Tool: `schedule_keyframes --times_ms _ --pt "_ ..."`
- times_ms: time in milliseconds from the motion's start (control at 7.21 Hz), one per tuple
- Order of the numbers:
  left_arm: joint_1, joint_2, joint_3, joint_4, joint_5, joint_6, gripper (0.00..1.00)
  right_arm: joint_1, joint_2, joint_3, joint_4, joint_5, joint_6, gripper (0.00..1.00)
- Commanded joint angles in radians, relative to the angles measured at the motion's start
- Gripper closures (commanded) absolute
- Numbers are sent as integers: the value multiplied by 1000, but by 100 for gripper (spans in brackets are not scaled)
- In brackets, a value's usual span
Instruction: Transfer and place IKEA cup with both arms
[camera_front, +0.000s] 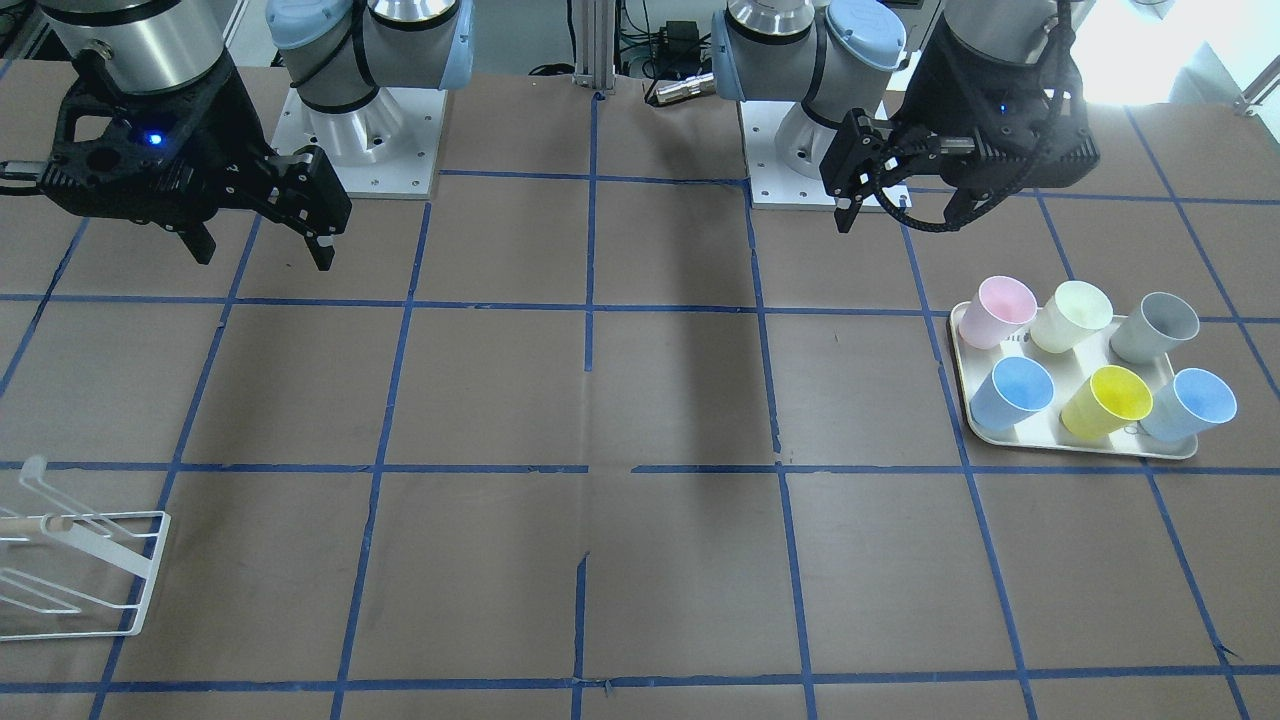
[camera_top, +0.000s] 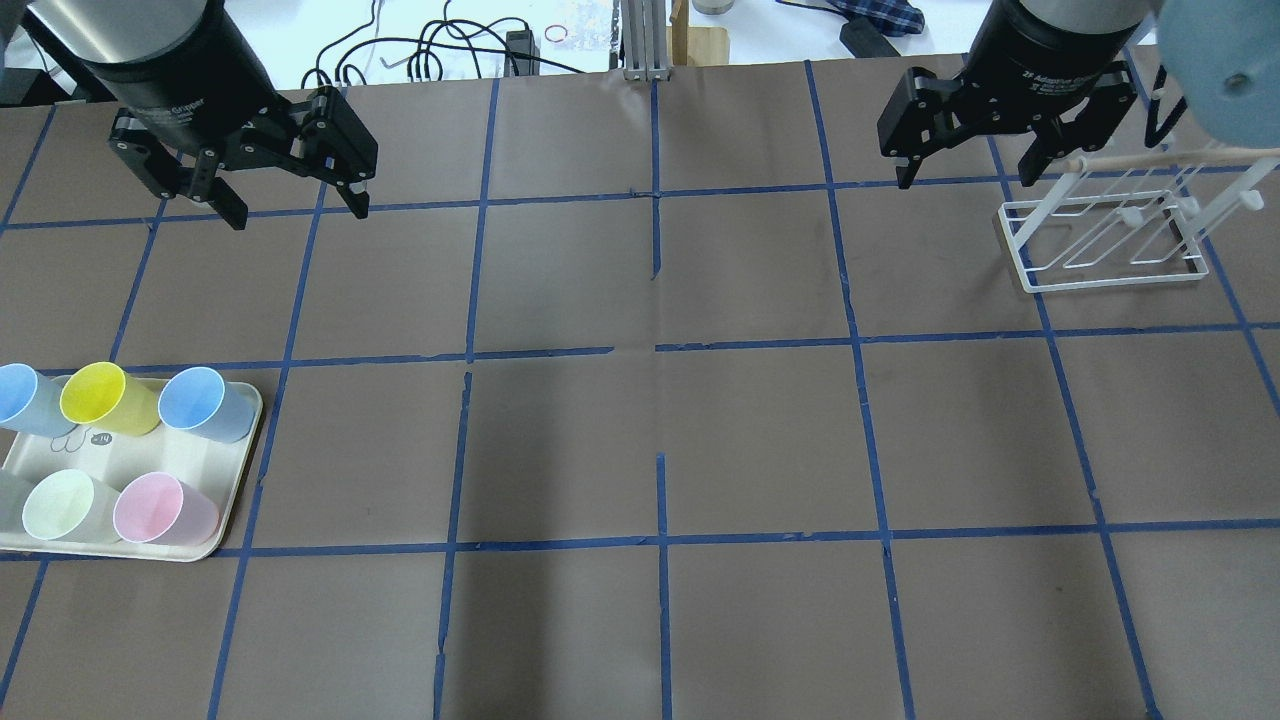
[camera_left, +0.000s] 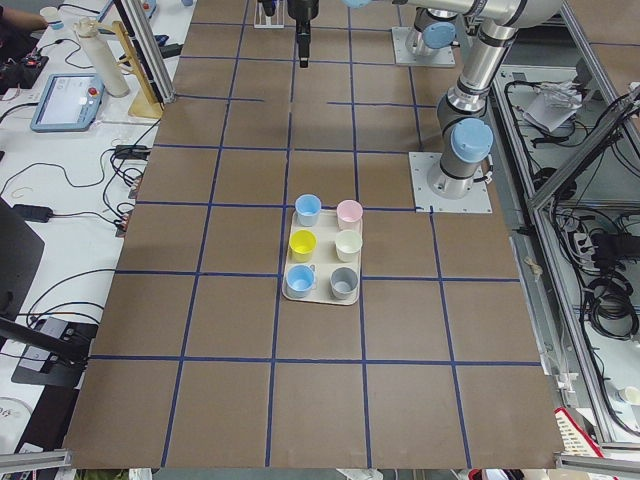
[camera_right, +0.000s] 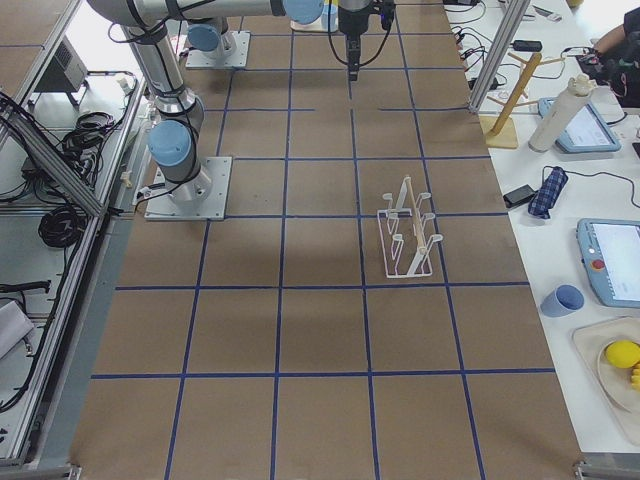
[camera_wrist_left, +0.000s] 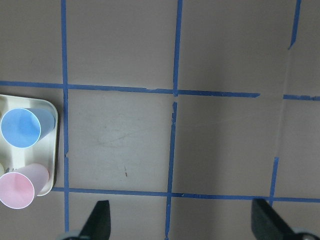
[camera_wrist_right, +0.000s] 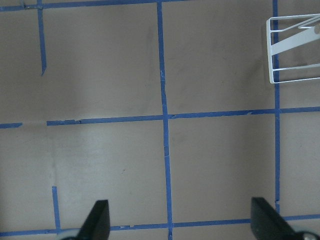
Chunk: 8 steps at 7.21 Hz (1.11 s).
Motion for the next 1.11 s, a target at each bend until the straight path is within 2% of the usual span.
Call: schedule_keyframes --times_ms 0,971 --pt "-6 -13 5 0 -2 2 0 5 0 0 0 0 0 0" --pt "-5 1 11 -16 8 2 0 3 0 0 0 0 0 0"
